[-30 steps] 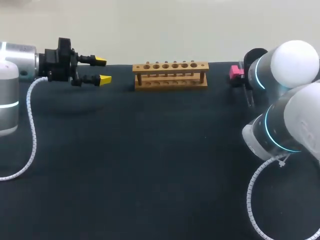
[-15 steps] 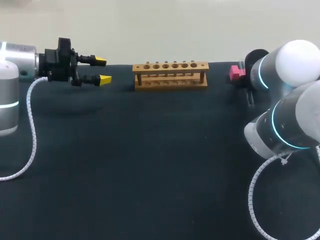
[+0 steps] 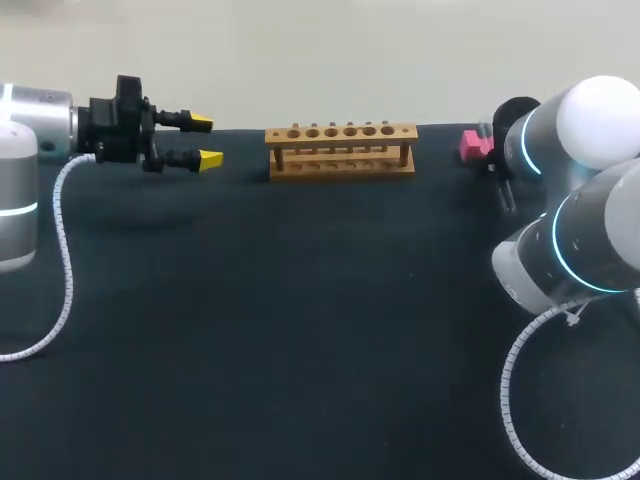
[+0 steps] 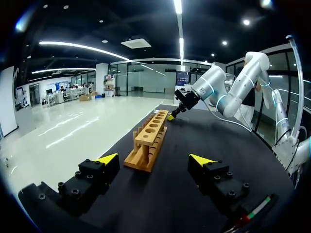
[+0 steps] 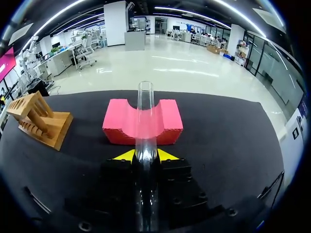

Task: Grasp the test tube, adjust it, and insert it.

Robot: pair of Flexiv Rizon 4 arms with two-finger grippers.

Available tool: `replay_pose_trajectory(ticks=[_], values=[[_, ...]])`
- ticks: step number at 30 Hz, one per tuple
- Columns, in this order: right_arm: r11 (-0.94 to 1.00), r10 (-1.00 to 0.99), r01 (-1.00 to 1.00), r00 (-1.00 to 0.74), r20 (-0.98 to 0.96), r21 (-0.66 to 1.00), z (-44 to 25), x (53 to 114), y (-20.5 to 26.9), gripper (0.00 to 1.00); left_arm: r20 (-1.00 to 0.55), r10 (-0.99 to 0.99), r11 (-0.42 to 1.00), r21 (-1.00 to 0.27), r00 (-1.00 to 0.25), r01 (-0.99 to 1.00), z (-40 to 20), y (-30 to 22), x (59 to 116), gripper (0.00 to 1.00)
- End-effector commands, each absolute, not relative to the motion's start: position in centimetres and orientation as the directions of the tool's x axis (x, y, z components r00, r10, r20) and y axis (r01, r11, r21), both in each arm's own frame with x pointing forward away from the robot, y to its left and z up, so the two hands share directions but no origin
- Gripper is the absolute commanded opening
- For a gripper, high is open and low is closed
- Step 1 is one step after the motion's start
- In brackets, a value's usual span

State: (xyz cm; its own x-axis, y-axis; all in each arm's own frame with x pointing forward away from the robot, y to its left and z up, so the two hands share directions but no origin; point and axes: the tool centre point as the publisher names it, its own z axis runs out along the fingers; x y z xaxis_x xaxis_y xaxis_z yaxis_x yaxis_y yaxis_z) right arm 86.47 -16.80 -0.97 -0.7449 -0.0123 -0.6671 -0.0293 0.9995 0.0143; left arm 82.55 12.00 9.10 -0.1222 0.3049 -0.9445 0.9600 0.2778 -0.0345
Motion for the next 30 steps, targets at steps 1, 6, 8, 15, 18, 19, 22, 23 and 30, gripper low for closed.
replay_pose_trajectory(ticks=[1, 6, 8, 15, 18, 19, 22, 23, 30], values=[[1.0, 0.0, -0.01, -0.745, -0.667, 0.012, -0.3, 86.0, -16.2, 0.0, -0.946, 0.302, 0.281, -0.03, -0.117, 0.959, 9.0, 12.1, 82.4, 1.0], [1.0, 0.021, 0.017, -0.744, -0.668, 0.012, 1.3, 85.0, -15.2, 0.0, -0.946, 0.302, 0.281, -0.03, -0.117, 0.959, 9.0, 12.1, 82.4, 1.0], [0.999, 0.032, 0.027, -0.744, -0.667, 0.018, 2.0, 84.3, -14.8, 0.0, -0.946, 0.302, 0.281, -0.03, -0.117, 0.959, 9.0, 12.1, 82.4, 1.0], [0.997, 0.068, 0.069, -0.749, -0.659, 0.025, 4.8, 80.8, -13.0, 0.0, -0.946, 0.302, 0.281, -0.03, -0.117, 0.959, 9.0, 12.1, 82.4, 1.0], [0.995, 0.088, 0.09, -0.746, -0.66, 0.031, 6.3, 78.9, -12.5, 0.0, -0.946, 0.302, 0.281, -0.03, -0.117, 0.959, 9.0, 12.1, 82.4, 1.0], [0.995, 0.088, 0.091, -0.746, -0.66, 0.03, 6.6, 78.6, -12.4, 0.0, -0.946, 0.302, 0.281, -0.03, -0.117, 0.959, 9.0, 12.1, 82.4, 1.0], [0.993, 0.111, 0.1, -0.748, -0.654, 0.054, 8.2, 76.9, -11.8, 0.0, -0.946, 0.302, 0.281, -0.03, -0.117, 0.959, 9.0, 12.1, 82.4, 1.0], [0.994, 0.11, 0.1, -0.75, -0.653, 0.053, 8.7, 76.5, -11.7, 0.0, -0.946, 0.302, 0.281, -0.03, -0.117, 0.959, 9.0, 12.1, 82.4, 1.0], [0.991, 0.131, 0.116, -0.748, -0.651, 0.066, 12.0, 74.2, -10.6, 0.0, -0.946, 0.302, 0.281, -0.03, -0.117, 0.959, 9.0, 12.1, 82.4, 1.0]])
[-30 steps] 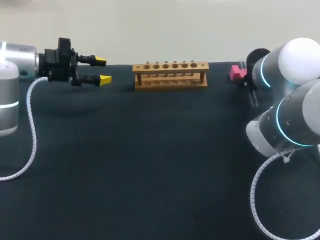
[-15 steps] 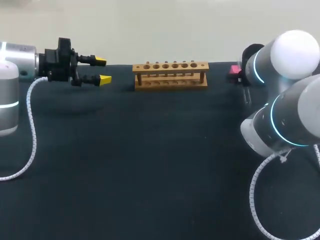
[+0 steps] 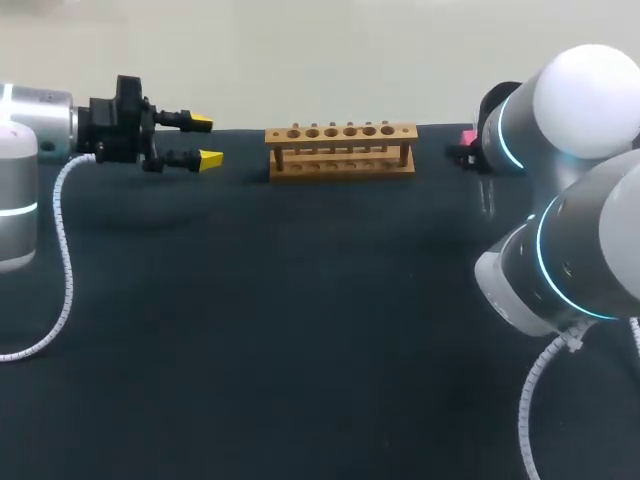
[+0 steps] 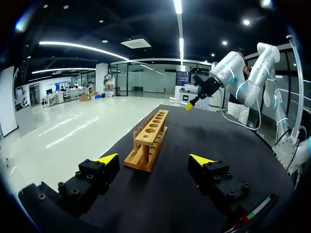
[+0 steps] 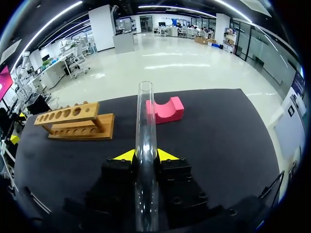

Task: Grasp the test tube, adjust it, and insert it.

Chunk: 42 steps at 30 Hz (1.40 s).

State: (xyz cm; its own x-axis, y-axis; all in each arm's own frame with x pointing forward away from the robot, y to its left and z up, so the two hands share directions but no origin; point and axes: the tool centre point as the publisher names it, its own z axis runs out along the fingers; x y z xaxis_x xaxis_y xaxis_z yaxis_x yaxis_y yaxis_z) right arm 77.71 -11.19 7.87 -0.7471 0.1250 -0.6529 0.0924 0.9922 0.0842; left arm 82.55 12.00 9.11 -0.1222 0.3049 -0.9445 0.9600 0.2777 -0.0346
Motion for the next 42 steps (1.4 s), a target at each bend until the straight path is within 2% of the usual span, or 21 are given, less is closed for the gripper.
replay_pose_trajectory(ticks=[1, 31, 42], values=[[0.991, 0.131, 0.115, -0.747, -0.651, 0.068, 12.4, 74.0, -10.4, 0.0, -0.946, 0.302, 0.281, -0.03, -0.117, 0.959, 9.0, 12.1, 82.4, 1.0], [0.991, 0.133, 0.102, -0.747, -0.652, 0.085, 13.4, 73.6, -9.8, 0.0, -0.946, 0.302, 0.281, -0.03, -0.117, 0.959, 9.0, 12.1, 82.4, 1.0], [0.981, 0.192, 0.142, -0.687, -0.701, 0.13, 13.4, 74.5, -3.6, 0.0, -0.946, 0.302, 0.281, -0.03, -0.117, 0.959, 9.0, 12.1, 82.4, 1.0]])
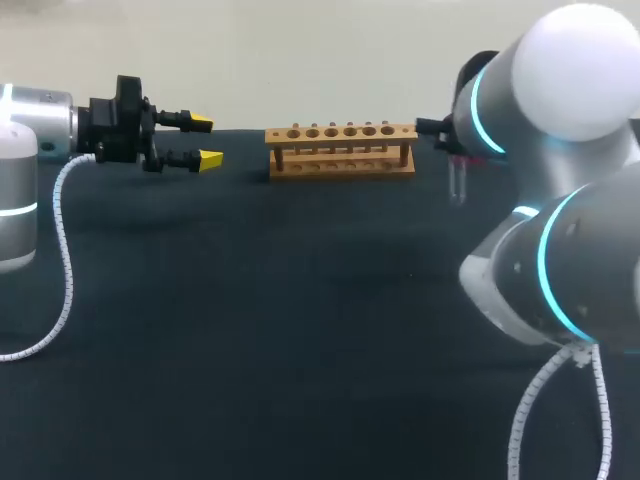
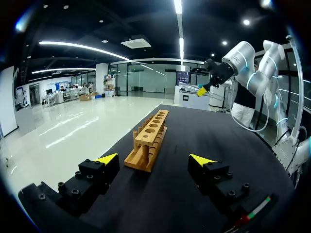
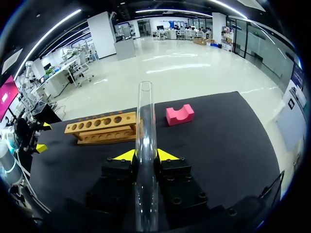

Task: Grasp the test tube, adjust it, and insert it.

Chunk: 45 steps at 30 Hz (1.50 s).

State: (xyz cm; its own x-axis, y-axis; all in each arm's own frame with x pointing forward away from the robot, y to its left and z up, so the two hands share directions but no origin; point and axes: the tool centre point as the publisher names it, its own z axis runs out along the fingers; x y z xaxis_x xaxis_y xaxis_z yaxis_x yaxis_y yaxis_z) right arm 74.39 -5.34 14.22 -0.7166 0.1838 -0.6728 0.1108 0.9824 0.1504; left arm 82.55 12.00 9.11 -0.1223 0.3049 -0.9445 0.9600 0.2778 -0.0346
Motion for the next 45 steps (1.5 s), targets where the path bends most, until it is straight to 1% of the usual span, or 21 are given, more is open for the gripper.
replay_pose_trajectory(ticks=[1, 8, 11, 19, 30, 45], values=[[0.981, 0.191, 0.141, -0.686, -0.702, 0.13, 13.3, 74.6, -3.1, 0.0, -0.946, 0.302, 0.281, -0.03, -0.117, 0.959, 9.0, 12.1, 82.4, 1.0], [0.988, 0.156, 0.12, -0.679, -0.717, 0.101, 12.2, 75.4, 0.6, 0.0, -0.946, 0.302, 0.281, -0.03, -0.117, 0.959, 9.0, 12.1, 82.4, 1.0], [0.988, 0.156, 0.108, -0.678, -0.718, 0.113, 11.6, 76.2, 2.0, 0.0, -0.946, 0.302, 0.281, -0.03, -0.117, 0.959, 9.0, 12.1, 82.4, 1.0], [0.99, 0.129, 0.048, -0.696, -0.707, 0.133, 10.2, 78.3, 4.4, 0.0, -0.946, 0.302, 0.281, -0.03, -0.117, 0.959, 9.0, 12.1, 82.4, 1.0], [0.989, 0.089, -0.015, -0.723, -0.685, 0.144, 8.8, 80.4, 6.1, 0.0, -0.946, 0.302, 0.281, -0.03, -0.117, 0.959, 9.0, 12.1, 82.4, 1.0], [0.99, 0.079, -0.018, -0.756, -0.65, 0.142, 7.1, 82.1, 6.6, 0.0, -0.946, 0.302, 0.281, -0.03, -0.117, 0.959, 9.0, 12.1, 82.4, 1.0]])
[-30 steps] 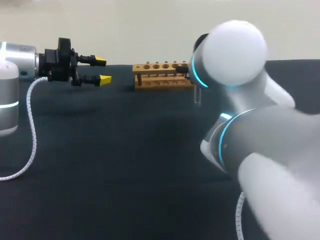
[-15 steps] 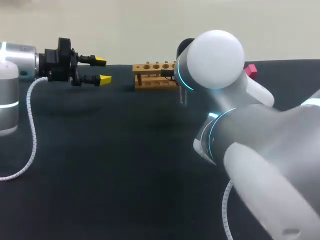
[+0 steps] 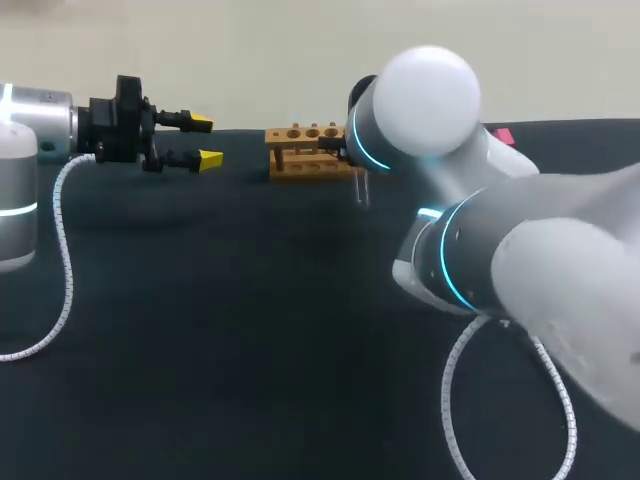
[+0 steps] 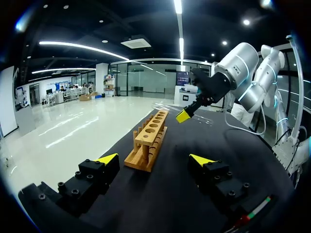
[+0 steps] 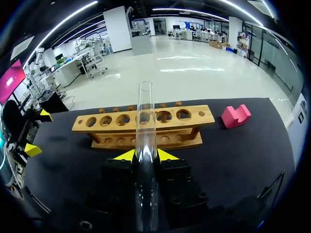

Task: Grasp the test tube, adjust it, and insert it.

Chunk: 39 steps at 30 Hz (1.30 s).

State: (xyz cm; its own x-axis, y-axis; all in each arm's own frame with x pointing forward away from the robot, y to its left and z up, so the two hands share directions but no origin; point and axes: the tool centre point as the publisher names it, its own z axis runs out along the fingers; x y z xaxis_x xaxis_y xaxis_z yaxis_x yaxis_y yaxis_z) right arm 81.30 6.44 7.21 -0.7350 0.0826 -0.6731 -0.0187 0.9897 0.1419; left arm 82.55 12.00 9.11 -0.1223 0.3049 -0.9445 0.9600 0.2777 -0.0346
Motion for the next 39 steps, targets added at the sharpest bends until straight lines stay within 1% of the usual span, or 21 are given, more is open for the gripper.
replay_pose_trajectory(ticks=[1, 16, 39], values=[[0.99, 0.079, -0.017, -0.756, -0.649, 0.141, 7.0, 82.2, 6.5, 0.0, -0.946, 0.302, 0.281, -0.03, -0.117, 0.959, 9.0, 12.1, 82.4, 1.0], [0.991, 0.07, -0.02, -0.774, -0.629, 0.134, 6.0, 83.5, 6.4, 0.0, -0.946, 0.302, 0.281, -0.03, -0.117, 0.959, 9.0, 12.1, 82.4, 1.0], [0.986, 0.052, -0.041, -0.85, -0.523, 0.164, 4.0, 82.7, 6.6, 0.0, -0.946, 0.302, 0.281, -0.03, -0.117, 0.959, 9.0, 12.1, 82.4, 1.0]])
